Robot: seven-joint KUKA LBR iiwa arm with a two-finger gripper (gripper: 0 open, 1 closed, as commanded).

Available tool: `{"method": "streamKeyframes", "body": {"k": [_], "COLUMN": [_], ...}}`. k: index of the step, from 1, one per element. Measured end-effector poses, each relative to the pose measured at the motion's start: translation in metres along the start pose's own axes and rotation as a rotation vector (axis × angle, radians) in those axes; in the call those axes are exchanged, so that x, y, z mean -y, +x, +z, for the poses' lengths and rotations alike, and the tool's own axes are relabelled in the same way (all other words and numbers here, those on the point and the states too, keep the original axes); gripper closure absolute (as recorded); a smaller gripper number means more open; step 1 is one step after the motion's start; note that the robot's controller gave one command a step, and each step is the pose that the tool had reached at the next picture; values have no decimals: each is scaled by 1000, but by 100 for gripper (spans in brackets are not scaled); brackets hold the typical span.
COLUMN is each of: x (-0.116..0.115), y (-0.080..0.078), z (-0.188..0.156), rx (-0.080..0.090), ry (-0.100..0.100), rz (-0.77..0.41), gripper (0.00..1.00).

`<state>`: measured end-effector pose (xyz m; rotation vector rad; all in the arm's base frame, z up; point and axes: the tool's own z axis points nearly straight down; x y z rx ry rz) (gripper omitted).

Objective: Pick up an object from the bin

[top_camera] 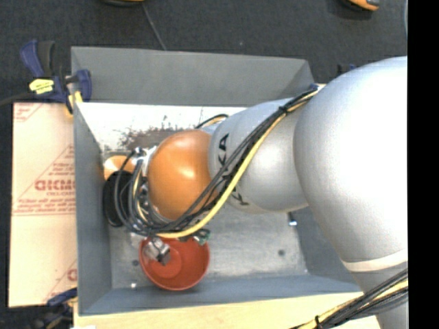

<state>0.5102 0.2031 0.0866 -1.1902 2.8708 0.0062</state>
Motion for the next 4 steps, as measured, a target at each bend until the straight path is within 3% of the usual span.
{"method": "streamKeyframes", "body": {"k": [1,4], "x": [-1,1], "y": [1,-3], "z": [-42,-124], "rx": [-7,-2], "ry": [-4,-3], "rz": [0,5], "gripper": [100,100]}}
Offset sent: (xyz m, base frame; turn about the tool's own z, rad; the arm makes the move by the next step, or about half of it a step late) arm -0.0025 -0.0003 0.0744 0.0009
